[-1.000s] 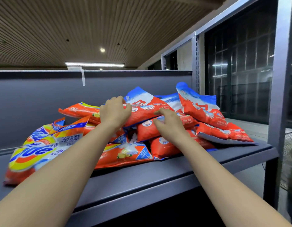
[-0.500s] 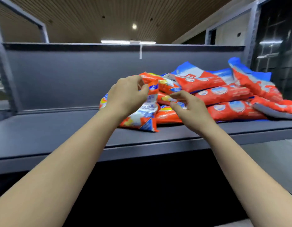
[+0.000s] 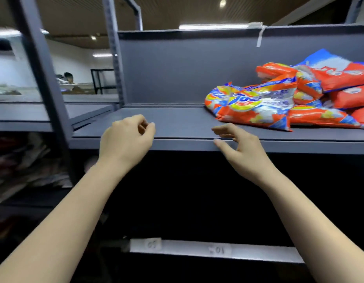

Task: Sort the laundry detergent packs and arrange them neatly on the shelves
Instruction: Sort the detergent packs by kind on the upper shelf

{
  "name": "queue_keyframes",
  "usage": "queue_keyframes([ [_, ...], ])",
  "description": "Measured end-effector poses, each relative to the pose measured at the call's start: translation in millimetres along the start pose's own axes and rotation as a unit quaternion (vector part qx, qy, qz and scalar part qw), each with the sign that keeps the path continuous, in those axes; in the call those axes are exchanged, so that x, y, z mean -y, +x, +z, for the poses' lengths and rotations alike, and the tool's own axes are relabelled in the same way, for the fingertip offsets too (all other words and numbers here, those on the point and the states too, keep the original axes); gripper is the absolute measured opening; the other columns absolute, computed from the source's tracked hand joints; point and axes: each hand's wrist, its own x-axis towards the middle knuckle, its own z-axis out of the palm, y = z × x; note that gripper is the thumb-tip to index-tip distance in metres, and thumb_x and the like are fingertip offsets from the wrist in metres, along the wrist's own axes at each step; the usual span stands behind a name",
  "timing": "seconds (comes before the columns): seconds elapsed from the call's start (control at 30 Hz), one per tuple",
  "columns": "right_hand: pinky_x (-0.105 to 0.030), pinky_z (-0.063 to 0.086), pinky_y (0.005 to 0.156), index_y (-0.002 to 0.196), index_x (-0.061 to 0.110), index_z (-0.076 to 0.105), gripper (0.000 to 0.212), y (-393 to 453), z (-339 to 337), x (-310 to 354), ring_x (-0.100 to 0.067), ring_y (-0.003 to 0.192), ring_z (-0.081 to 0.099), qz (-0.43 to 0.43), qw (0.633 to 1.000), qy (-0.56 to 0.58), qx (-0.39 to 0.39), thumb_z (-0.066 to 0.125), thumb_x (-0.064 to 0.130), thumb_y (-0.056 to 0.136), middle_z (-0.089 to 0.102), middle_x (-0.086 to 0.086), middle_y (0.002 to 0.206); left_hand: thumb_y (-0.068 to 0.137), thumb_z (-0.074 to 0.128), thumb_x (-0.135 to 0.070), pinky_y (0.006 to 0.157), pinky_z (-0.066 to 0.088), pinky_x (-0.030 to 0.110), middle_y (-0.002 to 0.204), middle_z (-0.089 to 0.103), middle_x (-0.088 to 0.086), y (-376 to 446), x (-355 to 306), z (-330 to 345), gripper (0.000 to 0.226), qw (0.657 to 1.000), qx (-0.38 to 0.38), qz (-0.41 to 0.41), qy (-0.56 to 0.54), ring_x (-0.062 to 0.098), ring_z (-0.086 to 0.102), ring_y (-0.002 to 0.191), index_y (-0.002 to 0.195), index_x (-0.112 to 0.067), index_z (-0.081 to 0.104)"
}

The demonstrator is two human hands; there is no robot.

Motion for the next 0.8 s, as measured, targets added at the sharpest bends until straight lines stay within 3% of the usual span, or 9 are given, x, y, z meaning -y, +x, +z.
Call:
queue_keyframes([
  [0.17, -0.004, 0.036, 0.089, 0.112, 0.021, 0.064, 0.023, -24.1, 71.5, 43.2, 0.000, 0.102, 0.059, -0.030, 0.998, 0.041, 0.027, 0.062, 0.018, 0.089, 0.066, 0.012, 0.108, 0.087, 0.052, -0.044, 0.066, 0.045, 0.033, 0.072, 0.067, -0.005, -51.3, 72.1, -39.0, 0.026, 0.998, -0.008, -0.042, 0.040, 0.028, 0.063, 0.078, 0.078, -0.022, 0.063],
  [0.33, -0.001, 0.033, 0.088, 0.115, 0.026, 0.063, 0.026, -39.2, 137.7, 76.7, 0.006, 0.103, 0.056, -0.052, 0.992, 0.070, 0.086, 0.061, 0.020, 0.089, 0.064, 0.016, 0.109, 0.089, 0.052, -0.044, 0.060, 0.038, 0.029, 0.060, 0.059, -0.014, -91.1, 134.1, -68.1, 0.025, 0.992, 0.002, -0.109, 0.059, 0.019, 0.057, 0.066, 0.074, -0.026, 0.060],
  [0.6, 0.001, 0.032, 0.088, 0.118, 0.039, 0.057, 0.028, -38.7, 237.1, 111.8, 0.012, 0.109, 0.050, -0.069, 0.973, 0.110, 0.189, 0.053, 0.038, 0.091, 0.058, 0.027, 0.114, 0.089, 0.051, -0.044, 0.050, 0.033, 0.023, 0.047, 0.051, -0.013, -125.8, 223.7, -105.6, 0.023, 0.969, -0.001, -0.224, 0.105, 0.005, 0.050, 0.053, 0.071, -0.031, 0.055],
  [0.8, 0.004, 0.031, 0.085, 0.121, 0.043, 0.052, 0.031, -24.8, 317.0, 140.3, 0.016, 0.111, 0.045, -0.081, 0.958, 0.128, 0.244, 0.047, 0.045, 0.091, 0.052, 0.031, 0.117, 0.089, 0.050, -0.045, 0.057, 0.040, 0.028, 0.065, 0.060, -0.021, -134.4, 298.4, -136.0, 0.020, 0.946, -0.001, -0.285, 0.155, 0.008, 0.055, 0.063, 0.076, -0.032, 0.057],
])
